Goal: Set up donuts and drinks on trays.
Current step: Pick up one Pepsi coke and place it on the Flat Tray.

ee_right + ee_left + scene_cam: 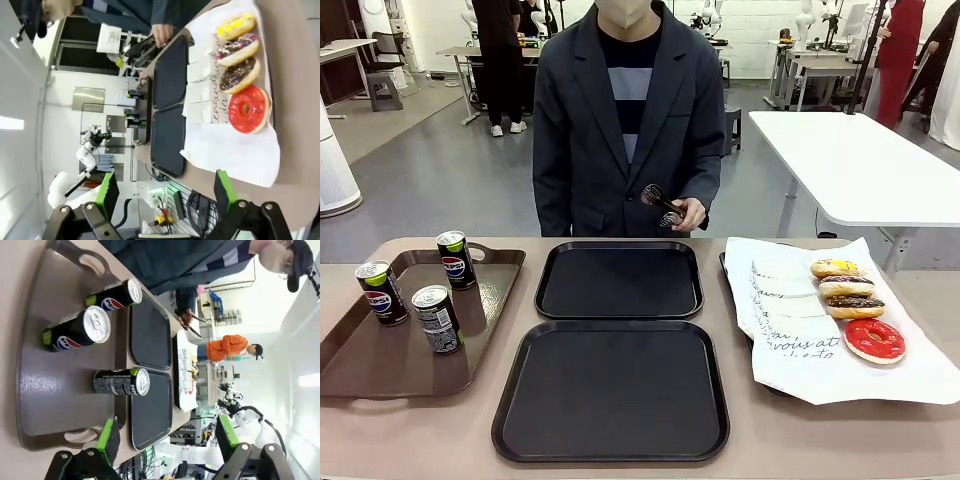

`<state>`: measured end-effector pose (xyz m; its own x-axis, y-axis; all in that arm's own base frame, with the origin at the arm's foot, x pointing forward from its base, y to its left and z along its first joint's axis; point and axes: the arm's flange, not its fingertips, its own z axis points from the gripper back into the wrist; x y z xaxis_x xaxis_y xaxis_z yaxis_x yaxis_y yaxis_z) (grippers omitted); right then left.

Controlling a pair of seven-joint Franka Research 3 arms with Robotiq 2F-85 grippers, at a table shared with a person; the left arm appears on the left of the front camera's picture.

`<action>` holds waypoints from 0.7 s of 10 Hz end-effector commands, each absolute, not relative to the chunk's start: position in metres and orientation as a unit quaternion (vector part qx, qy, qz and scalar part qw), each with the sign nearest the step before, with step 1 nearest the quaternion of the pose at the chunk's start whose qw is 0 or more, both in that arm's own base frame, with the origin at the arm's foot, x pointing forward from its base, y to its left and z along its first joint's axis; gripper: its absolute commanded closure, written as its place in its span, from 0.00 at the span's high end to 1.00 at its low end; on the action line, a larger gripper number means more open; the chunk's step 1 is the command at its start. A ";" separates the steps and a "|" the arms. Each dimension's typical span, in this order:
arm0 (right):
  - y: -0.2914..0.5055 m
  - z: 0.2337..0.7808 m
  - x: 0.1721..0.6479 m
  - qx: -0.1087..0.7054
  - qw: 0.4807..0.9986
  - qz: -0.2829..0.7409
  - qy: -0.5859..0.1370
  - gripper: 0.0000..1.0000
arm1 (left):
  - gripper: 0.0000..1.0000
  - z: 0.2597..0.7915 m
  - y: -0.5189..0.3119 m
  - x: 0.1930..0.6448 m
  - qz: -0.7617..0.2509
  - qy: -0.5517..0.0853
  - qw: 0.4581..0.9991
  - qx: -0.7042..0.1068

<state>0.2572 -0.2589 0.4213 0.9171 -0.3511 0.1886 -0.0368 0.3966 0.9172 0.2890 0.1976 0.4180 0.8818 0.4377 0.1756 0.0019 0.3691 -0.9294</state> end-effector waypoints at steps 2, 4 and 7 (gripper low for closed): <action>-0.259 0.421 0.257 0.541 0.816 -0.096 -0.179 1.00 | 1.00 0.418 0.198 0.289 0.136 -0.202 0.802 -0.545; -0.259 0.421 0.257 0.541 0.816 -0.096 -0.179 1.00 | 1.00 0.418 0.198 0.289 0.136 -0.202 0.802 -0.545; -0.259 0.421 0.257 0.541 0.816 -0.096 -0.179 1.00 | 1.00 0.418 0.198 0.289 0.136 -0.202 0.802 -0.545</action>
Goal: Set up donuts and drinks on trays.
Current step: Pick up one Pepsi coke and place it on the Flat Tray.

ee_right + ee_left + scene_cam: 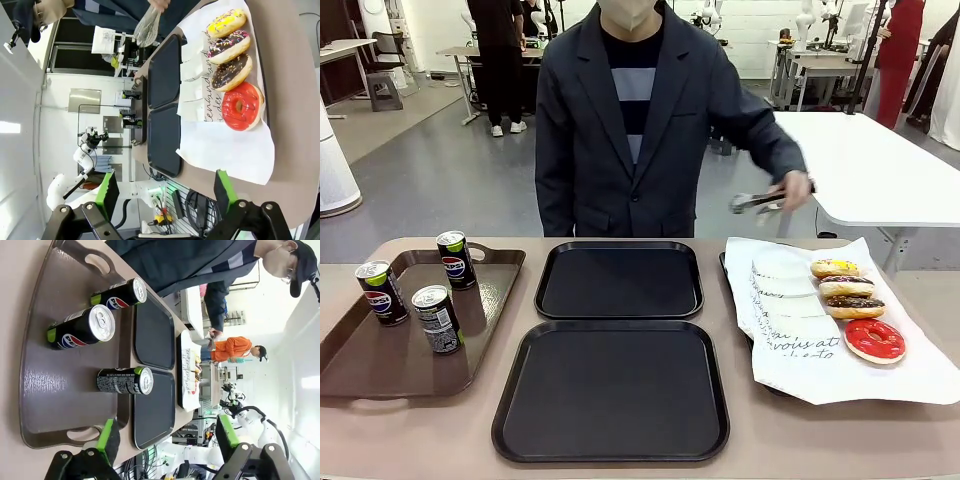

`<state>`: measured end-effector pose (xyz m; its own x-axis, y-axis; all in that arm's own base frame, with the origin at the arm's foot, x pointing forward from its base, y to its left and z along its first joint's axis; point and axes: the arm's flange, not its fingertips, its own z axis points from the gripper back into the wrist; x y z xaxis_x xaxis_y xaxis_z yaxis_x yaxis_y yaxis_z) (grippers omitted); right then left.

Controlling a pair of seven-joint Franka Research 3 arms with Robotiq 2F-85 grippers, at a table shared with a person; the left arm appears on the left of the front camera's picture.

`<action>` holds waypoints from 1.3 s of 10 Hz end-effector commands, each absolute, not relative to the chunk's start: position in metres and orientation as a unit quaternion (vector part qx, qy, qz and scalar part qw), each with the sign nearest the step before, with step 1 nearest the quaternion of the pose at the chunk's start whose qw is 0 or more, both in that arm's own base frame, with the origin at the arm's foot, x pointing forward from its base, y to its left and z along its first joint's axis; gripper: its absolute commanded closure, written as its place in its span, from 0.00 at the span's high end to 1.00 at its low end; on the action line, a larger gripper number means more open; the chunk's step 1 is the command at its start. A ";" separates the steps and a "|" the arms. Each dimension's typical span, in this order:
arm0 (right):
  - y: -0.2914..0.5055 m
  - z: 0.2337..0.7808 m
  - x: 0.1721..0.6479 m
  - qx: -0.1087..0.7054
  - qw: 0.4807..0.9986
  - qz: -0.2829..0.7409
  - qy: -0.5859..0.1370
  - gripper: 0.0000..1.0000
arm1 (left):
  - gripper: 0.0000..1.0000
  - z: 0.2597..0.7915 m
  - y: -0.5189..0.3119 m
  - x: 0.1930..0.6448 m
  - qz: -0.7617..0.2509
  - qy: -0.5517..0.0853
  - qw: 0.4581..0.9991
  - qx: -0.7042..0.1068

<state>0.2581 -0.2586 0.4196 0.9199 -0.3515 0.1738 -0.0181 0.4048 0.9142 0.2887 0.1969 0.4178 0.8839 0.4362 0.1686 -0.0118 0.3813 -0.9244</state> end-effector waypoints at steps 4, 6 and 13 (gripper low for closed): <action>-0.259 0.421 0.257 0.541 0.816 -0.096 -0.179 1.00 | 1.00 0.418 0.198 0.289 0.136 -0.202 0.802 -0.545; -0.259 0.421 0.257 0.541 0.816 -0.096 -0.179 1.00 | 1.00 0.418 0.198 0.289 0.136 -0.202 0.802 -0.545; -0.259 0.421 0.257 0.541 0.816 -0.096 -0.179 1.00 | 1.00 0.418 0.198 0.289 0.136 -0.202 0.802 -0.545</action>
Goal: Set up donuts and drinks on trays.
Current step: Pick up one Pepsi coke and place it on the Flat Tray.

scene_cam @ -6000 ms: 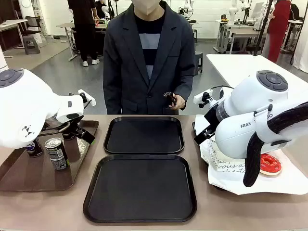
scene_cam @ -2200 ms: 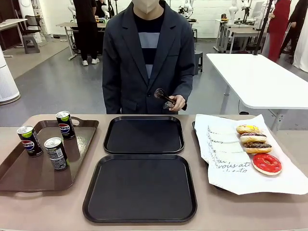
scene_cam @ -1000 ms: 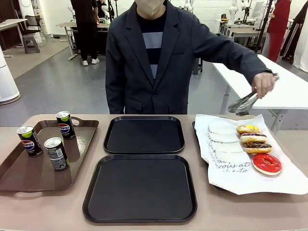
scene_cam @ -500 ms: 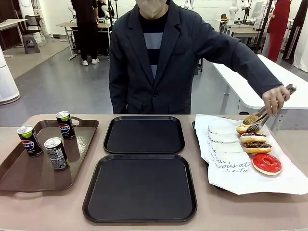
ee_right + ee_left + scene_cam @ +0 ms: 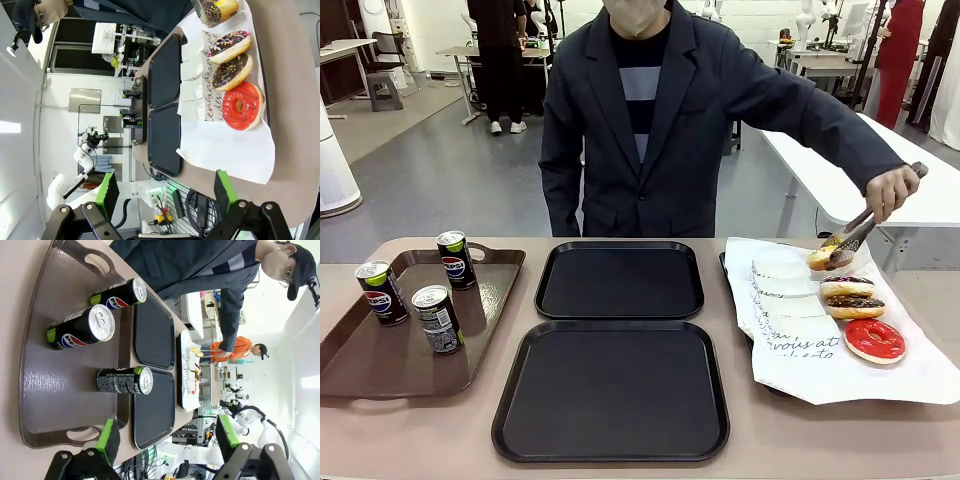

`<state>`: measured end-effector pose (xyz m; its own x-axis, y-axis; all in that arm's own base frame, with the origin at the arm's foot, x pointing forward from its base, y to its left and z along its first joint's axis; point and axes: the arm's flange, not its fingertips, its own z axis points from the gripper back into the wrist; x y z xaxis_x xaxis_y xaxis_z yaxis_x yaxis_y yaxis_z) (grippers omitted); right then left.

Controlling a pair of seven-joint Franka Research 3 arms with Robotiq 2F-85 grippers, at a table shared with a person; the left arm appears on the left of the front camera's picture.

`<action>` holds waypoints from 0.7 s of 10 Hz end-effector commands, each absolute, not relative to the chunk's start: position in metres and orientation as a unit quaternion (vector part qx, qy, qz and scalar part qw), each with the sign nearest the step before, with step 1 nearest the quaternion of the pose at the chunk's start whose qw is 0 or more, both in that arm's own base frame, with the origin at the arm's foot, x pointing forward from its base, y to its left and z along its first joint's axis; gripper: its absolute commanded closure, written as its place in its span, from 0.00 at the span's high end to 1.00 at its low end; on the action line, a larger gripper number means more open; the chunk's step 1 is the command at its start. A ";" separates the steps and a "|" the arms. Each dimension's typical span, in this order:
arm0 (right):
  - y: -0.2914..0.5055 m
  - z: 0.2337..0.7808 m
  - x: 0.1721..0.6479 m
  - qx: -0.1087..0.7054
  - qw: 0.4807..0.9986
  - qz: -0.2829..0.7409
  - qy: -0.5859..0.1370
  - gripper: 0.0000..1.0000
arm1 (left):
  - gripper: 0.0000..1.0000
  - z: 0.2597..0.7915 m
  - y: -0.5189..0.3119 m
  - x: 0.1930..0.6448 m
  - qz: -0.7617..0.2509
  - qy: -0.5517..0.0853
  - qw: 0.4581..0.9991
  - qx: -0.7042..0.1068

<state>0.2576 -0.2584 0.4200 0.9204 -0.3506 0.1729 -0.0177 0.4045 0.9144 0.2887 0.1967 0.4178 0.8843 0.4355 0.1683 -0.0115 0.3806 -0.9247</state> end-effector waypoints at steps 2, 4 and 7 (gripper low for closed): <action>-0.259 0.421 0.257 0.541 0.816 -0.096 -0.179 1.00 | 1.00 0.418 0.198 0.289 0.136 -0.202 0.802 -0.545; -0.259 0.421 0.257 0.541 0.816 -0.096 -0.179 1.00 | 1.00 0.418 0.198 0.289 0.136 -0.202 0.802 -0.545; -0.259 0.421 0.257 0.541 0.816 -0.096 -0.179 1.00 | 1.00 0.418 0.198 0.289 0.136 -0.202 0.802 -0.545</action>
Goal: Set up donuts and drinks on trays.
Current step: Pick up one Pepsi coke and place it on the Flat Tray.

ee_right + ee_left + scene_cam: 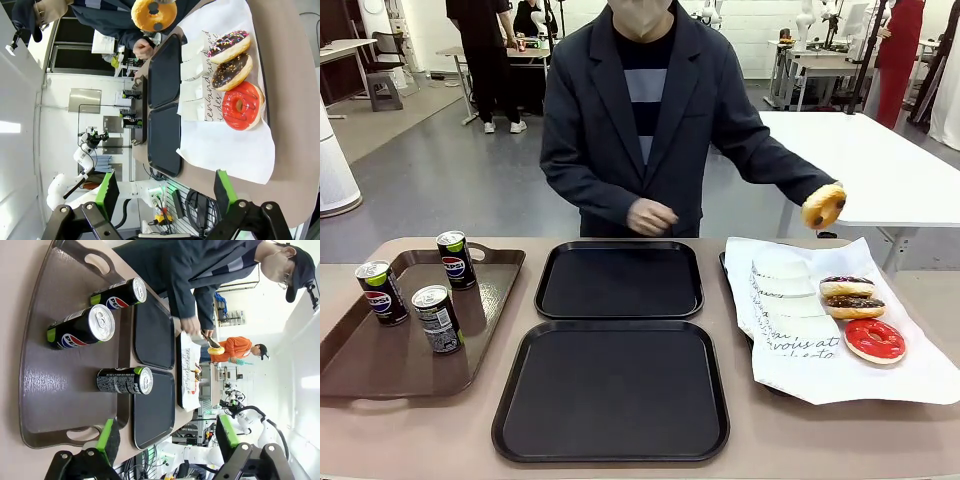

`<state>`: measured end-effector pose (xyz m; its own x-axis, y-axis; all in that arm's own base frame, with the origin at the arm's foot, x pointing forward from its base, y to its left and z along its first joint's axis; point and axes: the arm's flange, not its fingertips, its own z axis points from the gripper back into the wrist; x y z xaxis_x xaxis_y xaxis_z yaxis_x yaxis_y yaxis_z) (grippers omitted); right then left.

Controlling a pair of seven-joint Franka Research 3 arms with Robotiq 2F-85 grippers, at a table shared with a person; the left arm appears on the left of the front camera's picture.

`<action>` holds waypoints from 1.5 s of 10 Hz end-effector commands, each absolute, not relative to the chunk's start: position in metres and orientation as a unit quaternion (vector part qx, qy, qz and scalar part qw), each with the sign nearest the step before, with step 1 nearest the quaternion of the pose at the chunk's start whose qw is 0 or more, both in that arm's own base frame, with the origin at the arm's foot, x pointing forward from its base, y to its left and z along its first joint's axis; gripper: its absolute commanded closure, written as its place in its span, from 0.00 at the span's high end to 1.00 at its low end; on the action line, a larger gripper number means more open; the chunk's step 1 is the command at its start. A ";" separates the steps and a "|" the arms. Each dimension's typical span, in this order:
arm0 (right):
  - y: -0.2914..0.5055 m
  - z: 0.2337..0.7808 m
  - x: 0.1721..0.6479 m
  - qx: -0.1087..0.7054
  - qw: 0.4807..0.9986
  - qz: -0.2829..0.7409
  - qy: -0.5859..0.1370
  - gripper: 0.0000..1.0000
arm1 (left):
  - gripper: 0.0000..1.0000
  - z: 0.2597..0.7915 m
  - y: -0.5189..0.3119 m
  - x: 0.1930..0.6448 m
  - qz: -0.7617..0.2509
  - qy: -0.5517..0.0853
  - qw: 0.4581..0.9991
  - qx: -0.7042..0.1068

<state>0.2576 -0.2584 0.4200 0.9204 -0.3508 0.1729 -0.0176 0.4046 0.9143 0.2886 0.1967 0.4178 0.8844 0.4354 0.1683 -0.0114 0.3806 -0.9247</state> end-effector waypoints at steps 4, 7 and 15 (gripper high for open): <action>-0.259 0.421 0.257 0.541 0.816 -0.096 -0.179 1.00 | 1.00 0.418 0.198 0.289 0.136 -0.202 0.802 -0.545; -0.259 0.421 0.257 0.541 0.816 -0.096 -0.179 1.00 | 1.00 0.468 0.159 0.298 0.095 -0.216 0.858 -0.455; -0.259 0.421 0.257 0.541 0.816 -0.096 -0.179 1.00 | 1.00 0.481 -0.034 0.363 -0.024 -0.108 0.993 -0.045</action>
